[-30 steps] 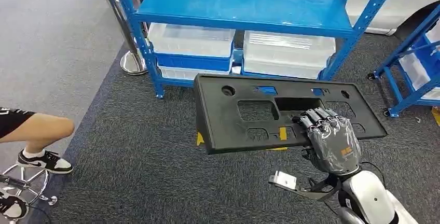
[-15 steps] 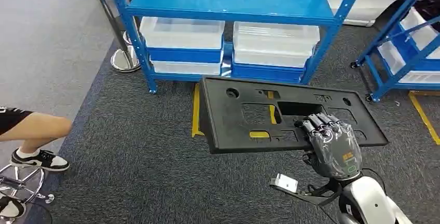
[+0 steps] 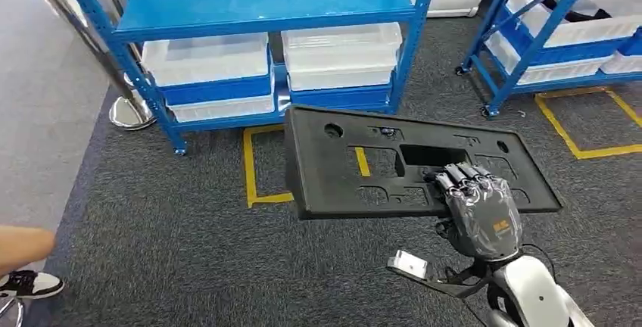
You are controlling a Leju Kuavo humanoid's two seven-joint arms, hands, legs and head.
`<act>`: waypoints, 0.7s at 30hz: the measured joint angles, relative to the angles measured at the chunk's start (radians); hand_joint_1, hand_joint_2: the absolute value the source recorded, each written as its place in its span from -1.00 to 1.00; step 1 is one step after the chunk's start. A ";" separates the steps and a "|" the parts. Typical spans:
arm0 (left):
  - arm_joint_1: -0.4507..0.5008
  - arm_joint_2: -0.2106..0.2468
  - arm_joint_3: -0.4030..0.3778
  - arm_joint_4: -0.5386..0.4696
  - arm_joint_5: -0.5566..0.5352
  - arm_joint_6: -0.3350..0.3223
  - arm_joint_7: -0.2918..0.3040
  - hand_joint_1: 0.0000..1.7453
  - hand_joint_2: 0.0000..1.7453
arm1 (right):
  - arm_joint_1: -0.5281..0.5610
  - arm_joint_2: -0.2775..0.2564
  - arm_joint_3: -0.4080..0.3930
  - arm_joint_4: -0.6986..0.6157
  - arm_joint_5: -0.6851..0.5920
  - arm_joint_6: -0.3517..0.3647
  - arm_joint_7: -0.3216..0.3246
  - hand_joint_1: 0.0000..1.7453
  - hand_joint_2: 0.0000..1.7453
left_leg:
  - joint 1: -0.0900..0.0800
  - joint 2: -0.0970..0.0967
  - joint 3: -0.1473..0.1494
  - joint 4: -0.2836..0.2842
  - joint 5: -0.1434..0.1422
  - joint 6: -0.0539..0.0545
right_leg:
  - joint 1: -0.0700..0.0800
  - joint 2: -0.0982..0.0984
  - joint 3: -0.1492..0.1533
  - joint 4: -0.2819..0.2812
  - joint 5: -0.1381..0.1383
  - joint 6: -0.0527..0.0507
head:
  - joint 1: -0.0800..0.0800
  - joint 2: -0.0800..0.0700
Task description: Take the parts from the cabinet and place them on the table.
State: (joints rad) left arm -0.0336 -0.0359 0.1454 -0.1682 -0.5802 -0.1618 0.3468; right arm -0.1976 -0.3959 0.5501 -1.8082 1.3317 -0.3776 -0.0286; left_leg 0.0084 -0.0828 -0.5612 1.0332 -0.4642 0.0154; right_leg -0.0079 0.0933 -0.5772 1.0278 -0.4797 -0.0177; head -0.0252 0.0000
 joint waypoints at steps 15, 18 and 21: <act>0.000 -0.001 0.011 0.000 -0.039 -0.013 0.019 -1.00 1.00 | -0.004 0.017 0.027 0.026 -0.002 -0.013 0.010 1.00 1.00 | 0.003 0.169 0.014 -0.029 -0.010 -0.004 | -0.004 -0.153 -0.010 -0.011 0.014 0.040 | 0.007 0.000; -0.005 -0.001 0.011 0.000 -0.039 -0.013 0.019 -1.00 1.00 | -0.001 0.015 0.027 0.026 -0.002 -0.013 0.010 1.00 1.00 | 0.003 0.200 0.022 -0.032 -0.011 -0.023 | 0.001 -0.120 -0.019 -0.005 0.016 0.024 | 0.008 0.000; -0.003 -0.001 0.011 0.000 -0.040 -0.013 0.019 -1.00 1.00 | -0.002 0.014 0.027 0.025 -0.003 -0.015 0.010 1.00 1.00 | 0.011 0.116 -0.022 0.078 -0.097 -0.029 | -0.008 -0.095 -0.017 -0.016 0.028 0.000 | 0.005 0.000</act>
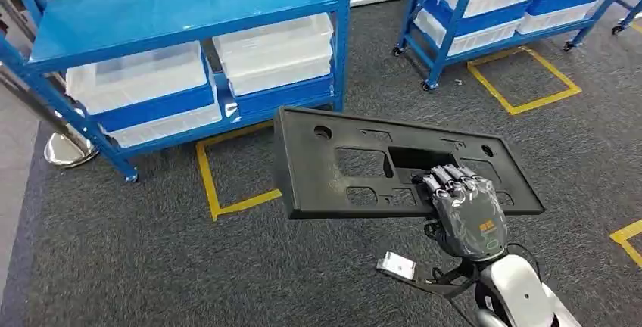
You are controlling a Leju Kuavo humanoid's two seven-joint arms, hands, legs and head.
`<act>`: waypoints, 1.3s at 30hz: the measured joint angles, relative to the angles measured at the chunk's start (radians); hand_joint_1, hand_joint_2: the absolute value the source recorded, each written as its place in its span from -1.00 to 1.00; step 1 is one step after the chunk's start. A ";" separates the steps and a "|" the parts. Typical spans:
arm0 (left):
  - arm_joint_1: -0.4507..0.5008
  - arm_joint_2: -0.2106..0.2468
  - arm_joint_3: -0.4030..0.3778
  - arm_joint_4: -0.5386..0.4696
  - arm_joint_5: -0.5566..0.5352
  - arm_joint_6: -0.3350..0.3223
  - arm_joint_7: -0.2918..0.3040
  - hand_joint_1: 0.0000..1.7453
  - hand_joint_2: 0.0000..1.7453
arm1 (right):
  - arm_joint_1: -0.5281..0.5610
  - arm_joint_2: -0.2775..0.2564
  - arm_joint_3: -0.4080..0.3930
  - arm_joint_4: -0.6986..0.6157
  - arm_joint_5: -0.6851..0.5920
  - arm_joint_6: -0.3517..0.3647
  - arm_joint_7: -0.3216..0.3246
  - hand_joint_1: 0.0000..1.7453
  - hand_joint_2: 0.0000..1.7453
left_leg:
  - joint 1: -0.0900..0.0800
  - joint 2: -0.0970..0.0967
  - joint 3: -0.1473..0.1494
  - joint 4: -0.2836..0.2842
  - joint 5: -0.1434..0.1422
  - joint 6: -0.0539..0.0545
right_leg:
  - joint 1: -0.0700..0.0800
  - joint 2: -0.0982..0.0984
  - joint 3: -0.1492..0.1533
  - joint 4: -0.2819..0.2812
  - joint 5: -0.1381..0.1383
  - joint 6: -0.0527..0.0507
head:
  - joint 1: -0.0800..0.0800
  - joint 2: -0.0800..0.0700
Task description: Take the parts from the cabinet and place them on the table.
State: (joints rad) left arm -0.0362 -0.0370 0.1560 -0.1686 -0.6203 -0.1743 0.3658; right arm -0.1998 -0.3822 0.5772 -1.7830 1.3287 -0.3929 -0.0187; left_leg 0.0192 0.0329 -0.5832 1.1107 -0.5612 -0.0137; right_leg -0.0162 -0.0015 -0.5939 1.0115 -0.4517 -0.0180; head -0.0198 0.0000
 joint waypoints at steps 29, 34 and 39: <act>-0.004 -0.027 -0.071 0.000 -0.091 0.029 -0.028 -1.00 1.00 | 0.473 -0.130 -0.235 -0.260 0.078 -0.121 0.063 1.00 1.00 | 0.002 0.074 0.078 -0.097 0.036 -0.008 | -0.012 -0.025 0.002 0.003 0.001 0.031 | 0.006 0.000; 0.001 -0.028 -0.048 0.000 -0.073 0.032 -0.013 -1.00 1.00 | 0.458 -0.130 -0.262 -0.235 0.039 -0.123 0.026 1.00 1.00 | 0.000 -0.025 -0.067 0.205 -0.102 0.001 | 0.001 0.038 -0.009 0.004 0.007 0.014 | 0.006 0.000; 0.011 -0.027 -0.022 0.000 -0.058 0.046 -0.008 -1.00 1.00 | 0.447 -0.130 -0.291 -0.207 0.029 -0.116 -0.009 1.00 1.00 | -0.003 -0.122 0.049 -0.075 0.042 0.031 | 0.009 0.106 -0.019 0.024 0.005 0.021 | 0.008 0.000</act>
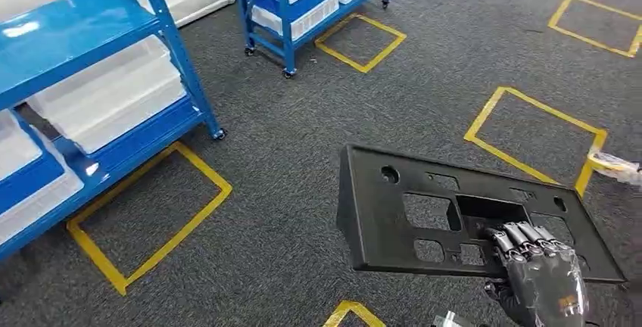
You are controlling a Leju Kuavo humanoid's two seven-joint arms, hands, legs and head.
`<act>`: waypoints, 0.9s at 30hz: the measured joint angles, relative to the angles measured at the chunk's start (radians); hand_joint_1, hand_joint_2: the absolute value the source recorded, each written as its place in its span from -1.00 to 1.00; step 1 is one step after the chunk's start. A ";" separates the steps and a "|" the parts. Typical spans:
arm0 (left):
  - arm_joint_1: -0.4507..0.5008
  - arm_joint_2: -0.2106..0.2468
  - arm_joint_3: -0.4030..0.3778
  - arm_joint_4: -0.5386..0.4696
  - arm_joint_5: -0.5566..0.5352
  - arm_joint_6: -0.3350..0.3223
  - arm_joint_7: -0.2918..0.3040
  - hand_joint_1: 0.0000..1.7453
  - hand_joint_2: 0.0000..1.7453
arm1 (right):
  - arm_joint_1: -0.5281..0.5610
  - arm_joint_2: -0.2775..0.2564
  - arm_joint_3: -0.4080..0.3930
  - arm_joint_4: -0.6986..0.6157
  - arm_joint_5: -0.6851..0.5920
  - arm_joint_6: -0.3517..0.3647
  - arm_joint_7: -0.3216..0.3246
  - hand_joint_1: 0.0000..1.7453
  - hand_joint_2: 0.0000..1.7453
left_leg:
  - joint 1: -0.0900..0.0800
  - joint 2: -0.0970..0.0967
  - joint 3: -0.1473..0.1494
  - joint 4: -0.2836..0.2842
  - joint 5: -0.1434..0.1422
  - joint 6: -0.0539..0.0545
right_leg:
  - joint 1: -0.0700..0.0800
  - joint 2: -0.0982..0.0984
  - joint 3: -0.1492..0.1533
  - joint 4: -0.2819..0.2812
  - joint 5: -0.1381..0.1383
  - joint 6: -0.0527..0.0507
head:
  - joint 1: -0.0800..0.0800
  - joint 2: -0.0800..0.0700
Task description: Take the parts from the cabinet and place them on the table.
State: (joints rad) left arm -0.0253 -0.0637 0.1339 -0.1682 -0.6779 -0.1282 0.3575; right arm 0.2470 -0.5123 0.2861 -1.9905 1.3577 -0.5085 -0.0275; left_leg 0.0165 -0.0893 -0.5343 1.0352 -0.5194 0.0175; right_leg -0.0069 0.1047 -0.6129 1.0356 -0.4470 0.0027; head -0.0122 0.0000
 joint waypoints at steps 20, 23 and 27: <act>-0.010 -0.010 0.026 0.000 -0.034 -0.002 -0.004 -1.00 1.00 | 0.053 0.003 -0.061 0.016 0.033 0.005 0.031 1.00 1.00 | -0.010 0.216 0.044 -0.038 -0.014 -0.023 | -0.013 -0.130 0.020 -0.021 -0.003 0.005 | 0.004 0.000; -0.005 -0.010 0.026 0.000 -0.042 -0.004 -0.005 -1.00 1.00 | 0.070 0.003 -0.078 -0.006 0.045 -0.002 0.044 1.00 1.00 | -0.004 0.106 -0.032 0.140 -0.119 -0.023 | -0.008 -0.099 0.019 -0.022 -0.004 -0.011 | 0.004 0.000; 0.000 -0.010 0.026 0.000 -0.044 -0.005 -0.005 -1.00 1.00 | 0.094 0.003 -0.089 -0.016 0.055 -0.004 0.052 1.00 1.00 | -0.005 0.096 -0.102 0.242 -0.105 -0.018 | 0.001 -0.038 0.019 -0.011 -0.009 -0.016 | 0.004 0.000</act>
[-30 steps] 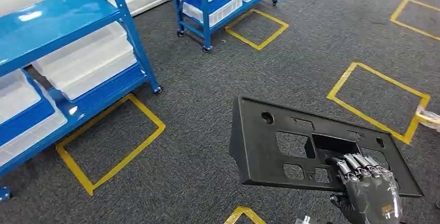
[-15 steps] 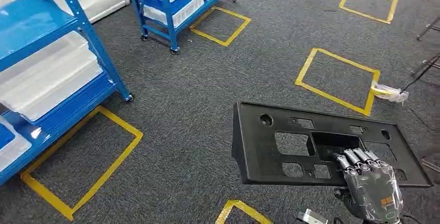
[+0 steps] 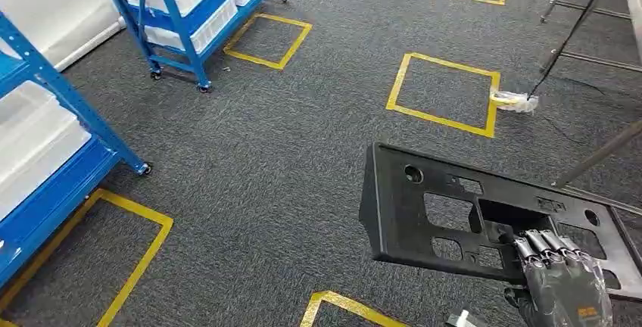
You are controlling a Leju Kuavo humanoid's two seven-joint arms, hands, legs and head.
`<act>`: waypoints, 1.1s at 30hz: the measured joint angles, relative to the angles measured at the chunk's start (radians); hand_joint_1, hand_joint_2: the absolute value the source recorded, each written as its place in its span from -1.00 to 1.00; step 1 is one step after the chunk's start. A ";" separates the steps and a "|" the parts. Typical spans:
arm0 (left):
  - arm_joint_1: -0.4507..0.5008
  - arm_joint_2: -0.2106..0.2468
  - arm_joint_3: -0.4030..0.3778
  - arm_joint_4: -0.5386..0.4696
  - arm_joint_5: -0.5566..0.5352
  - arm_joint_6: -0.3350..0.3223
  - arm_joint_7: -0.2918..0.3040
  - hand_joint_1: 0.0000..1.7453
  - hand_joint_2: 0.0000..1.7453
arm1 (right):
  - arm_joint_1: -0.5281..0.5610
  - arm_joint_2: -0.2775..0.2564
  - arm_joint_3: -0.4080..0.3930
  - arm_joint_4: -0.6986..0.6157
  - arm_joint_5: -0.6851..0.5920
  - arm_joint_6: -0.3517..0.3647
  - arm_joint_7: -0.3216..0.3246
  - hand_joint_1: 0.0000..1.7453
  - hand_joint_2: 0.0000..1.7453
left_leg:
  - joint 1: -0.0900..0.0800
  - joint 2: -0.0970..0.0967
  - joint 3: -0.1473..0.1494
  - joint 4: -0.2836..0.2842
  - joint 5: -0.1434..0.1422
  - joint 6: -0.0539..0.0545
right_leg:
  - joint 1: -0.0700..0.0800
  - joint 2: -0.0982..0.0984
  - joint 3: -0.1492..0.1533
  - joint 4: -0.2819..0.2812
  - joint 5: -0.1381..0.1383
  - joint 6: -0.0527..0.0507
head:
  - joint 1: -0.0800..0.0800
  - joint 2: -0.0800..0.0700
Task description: Take the parts from the cabinet and place them on the table.
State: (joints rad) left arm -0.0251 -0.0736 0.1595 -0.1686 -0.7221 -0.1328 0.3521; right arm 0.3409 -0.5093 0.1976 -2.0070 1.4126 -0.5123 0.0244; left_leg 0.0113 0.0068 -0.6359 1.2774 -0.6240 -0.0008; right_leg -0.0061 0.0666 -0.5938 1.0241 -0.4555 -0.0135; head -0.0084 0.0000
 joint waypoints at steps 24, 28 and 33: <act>-0.004 -0.005 -0.002 0.000 -0.058 -0.010 -0.028 -1.00 1.00 | 0.161 0.031 -0.632 -0.271 -0.261 0.118 -0.178 1.00 1.00 | -0.011 0.094 0.153 -0.272 0.079 0.001 | -0.014 -0.087 0.014 -0.012 -0.002 0.019 | 0.003 0.000; 0.001 -0.006 -0.002 0.000 -0.068 -0.010 -0.029 -1.00 1.00 | 0.166 0.063 -0.685 -0.282 -0.255 0.203 -0.198 1.00 1.00 | -0.008 0.001 0.014 0.011 -0.058 0.004 | -0.007 -0.040 0.014 -0.012 -0.003 0.003 | 0.002 0.000; 0.004 -0.007 -0.002 0.000 -0.078 -0.012 -0.032 -1.00 1.00 | 0.164 0.088 -0.721 -0.269 -0.249 0.295 -0.205 1.00 1.00 | -0.010 -0.054 0.080 -0.208 0.125 0.028 | -0.002 0.034 0.016 0.002 -0.009 0.003 | 0.002 0.000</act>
State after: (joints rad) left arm -0.0211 -0.0805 0.1579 -0.1686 -0.8000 -0.1446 0.3197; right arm 0.5050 -0.4216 -0.5238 -2.2763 1.1635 -0.2172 -0.1808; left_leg 0.0011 -0.0474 -0.5561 1.0698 -0.4986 0.0272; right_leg -0.0078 0.1010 -0.5779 1.0265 -0.4650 -0.0110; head -0.0061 0.0000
